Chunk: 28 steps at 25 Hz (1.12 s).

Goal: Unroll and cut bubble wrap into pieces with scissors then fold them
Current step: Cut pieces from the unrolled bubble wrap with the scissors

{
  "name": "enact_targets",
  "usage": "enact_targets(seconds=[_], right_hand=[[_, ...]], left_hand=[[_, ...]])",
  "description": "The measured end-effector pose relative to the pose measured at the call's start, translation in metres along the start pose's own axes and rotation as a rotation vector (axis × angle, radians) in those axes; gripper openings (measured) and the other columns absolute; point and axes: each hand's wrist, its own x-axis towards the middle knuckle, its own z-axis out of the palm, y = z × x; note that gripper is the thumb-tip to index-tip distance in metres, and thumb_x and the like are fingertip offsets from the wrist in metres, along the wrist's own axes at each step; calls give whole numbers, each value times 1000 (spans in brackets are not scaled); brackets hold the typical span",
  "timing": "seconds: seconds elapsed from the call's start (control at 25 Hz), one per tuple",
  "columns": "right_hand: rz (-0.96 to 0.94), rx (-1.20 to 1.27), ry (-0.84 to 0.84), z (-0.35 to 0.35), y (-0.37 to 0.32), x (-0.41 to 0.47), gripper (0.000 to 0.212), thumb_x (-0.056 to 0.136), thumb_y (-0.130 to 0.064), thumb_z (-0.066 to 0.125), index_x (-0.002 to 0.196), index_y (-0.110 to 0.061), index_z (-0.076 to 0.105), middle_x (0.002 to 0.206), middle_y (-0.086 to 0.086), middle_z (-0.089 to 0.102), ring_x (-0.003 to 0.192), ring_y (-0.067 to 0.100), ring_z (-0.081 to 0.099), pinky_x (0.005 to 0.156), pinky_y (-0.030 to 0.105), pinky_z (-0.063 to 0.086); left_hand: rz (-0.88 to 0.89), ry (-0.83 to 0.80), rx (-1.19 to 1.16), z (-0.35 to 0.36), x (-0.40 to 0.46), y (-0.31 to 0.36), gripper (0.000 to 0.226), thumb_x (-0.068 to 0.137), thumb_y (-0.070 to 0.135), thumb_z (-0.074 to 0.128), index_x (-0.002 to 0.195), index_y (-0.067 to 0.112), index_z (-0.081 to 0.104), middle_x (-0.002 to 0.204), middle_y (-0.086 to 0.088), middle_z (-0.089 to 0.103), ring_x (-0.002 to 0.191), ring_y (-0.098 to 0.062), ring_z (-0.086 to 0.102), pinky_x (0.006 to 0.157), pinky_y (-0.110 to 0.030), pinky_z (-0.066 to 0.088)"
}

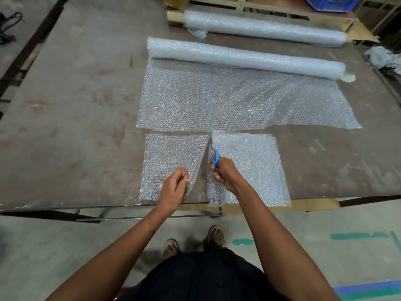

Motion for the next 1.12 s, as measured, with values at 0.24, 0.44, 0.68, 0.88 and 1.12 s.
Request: enact_targets(seconds=[0.24, 0.44, 0.68, 0.88, 1.12], right_hand=[[-130, -245, 67, -12, -3, -25, 50, 105, -55, 59, 95, -7, 72, 71, 1, 67, 43, 19, 51, 41, 25, 37], [-478, -966, 405, -49, 15, -34, 44, 104, -61, 50, 88, -22, 60, 68, -4, 64, 60, 18, 59, 52, 37, 44], [-620, -1131, 446, -86, 39, -35, 33, 107, -52, 55, 106, -20, 62, 74, -9, 49, 74, 19, 51, 58, 33, 34], [-636, -1064, 437, -94, 43, -41, 28, 108, -51, 53, 103, -24, 58, 74, -10, 52, 70, 15, 51, 57, 32, 32], [-582, -861, 383, -115, 40, -46, 26, 109, -44, 54, 98, -21, 56, 74, -1, 60, 63, 19, 57, 55, 38, 43]], left_hand=[[56, 37, 72, 3, -3, 3, 15, 101, 31, 45, 93, 19, 52, 75, 12, 55, 67, -9, 53, 62, -37, 43], [142, -41, 430, 9, -7, 11, 7, 103, 24, 57, 102, 20, 51, 96, 6, 51, 91, -15, 47, 77, -33, 41], [218, -165, 813, 16, -4, 21, 47, 108, 62, 39, 133, 25, 55, 114, 6, 55, 104, -9, 50, 98, -36, 42], [150, -65, 926, 54, 18, 46, 45, 108, 54, 44, 126, 17, 62, 114, -2, 59, 108, -20, 57, 102, -42, 44], [-136, -70, 1332, 133, 44, 88, 75, 97, 79, 40, 110, 10, 66, 110, -11, 63, 104, -27, 55, 92, -45, 40]])
